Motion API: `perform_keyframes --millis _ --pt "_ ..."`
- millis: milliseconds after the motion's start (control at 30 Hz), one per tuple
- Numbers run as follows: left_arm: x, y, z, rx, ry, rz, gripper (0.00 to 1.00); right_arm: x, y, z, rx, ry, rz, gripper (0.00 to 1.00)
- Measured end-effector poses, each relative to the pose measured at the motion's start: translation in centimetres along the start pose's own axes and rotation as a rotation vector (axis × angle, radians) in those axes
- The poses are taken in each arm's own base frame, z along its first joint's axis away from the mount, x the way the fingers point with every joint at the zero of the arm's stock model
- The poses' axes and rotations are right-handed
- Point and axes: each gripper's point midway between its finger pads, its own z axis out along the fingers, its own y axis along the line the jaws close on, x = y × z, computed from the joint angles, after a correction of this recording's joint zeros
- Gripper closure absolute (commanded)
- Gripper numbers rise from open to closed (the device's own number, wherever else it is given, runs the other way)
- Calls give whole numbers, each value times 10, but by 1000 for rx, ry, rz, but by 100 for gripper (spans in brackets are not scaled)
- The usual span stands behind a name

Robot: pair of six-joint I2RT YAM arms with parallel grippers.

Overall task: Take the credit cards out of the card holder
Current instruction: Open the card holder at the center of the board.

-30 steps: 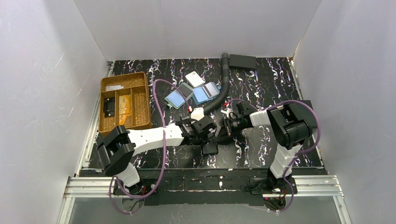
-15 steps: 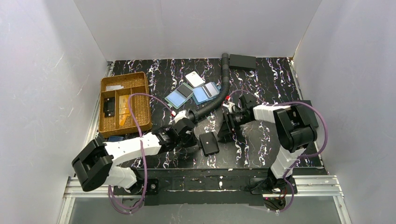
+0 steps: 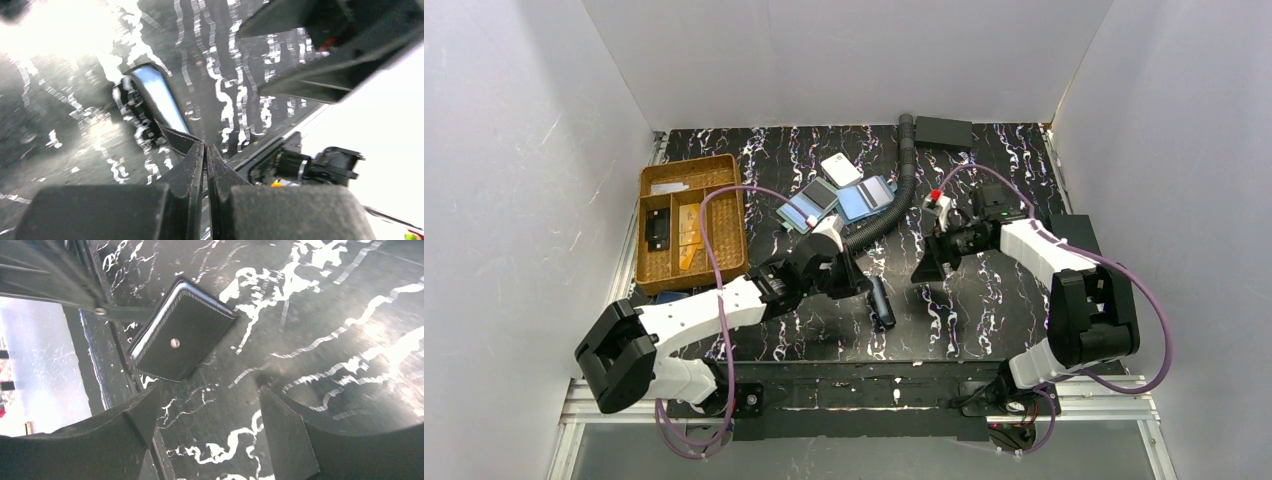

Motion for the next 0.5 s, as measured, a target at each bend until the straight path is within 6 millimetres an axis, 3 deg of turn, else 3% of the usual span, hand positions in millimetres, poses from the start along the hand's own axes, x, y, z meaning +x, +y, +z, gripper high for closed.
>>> perform_keyframes --millis 133,267,367,500 --pt "-19 -38 -4 99 -20 18 100 0 -19 -25 39 -55 51 18" --pt "-27 -62 6 149 -5 25 100 0 -26 -35 60 -78 78 18" --pt "-22 -62 21 143 29 25 100 0 -27 -37 60 -84 85 18" --pt "-9 -48 37 103 78 21 100 0 -27 -38 57 -89 92 18"
